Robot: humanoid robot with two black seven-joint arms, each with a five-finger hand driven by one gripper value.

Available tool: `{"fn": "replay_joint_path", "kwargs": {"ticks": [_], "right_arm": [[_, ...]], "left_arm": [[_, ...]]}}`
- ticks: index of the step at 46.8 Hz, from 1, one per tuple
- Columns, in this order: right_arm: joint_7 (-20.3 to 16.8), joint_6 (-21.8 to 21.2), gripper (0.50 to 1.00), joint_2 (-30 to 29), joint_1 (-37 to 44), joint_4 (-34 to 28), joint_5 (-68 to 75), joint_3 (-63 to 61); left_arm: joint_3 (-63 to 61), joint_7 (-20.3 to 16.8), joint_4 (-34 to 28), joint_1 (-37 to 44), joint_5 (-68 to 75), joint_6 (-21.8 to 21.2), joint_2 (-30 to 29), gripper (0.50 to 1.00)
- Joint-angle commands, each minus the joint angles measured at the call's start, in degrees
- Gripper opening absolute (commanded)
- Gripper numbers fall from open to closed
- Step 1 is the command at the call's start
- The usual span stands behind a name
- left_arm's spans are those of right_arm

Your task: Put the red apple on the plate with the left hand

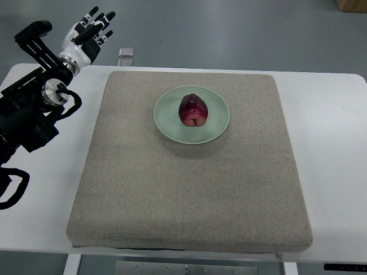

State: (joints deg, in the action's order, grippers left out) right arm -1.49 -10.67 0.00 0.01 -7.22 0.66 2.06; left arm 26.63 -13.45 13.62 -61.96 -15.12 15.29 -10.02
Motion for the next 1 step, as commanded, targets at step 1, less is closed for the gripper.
{"fn": "replay_joint_path", "kwargs": {"ticks": [1], "right_arm": [[0.0, -0.23, 0.932, 0.0, -0.1, -0.51, -0.13, 0.14]], "left_arm": [[0.0, 0.0, 0.0, -0.18, 0.0, 0.0, 0.0, 0.992]]}}
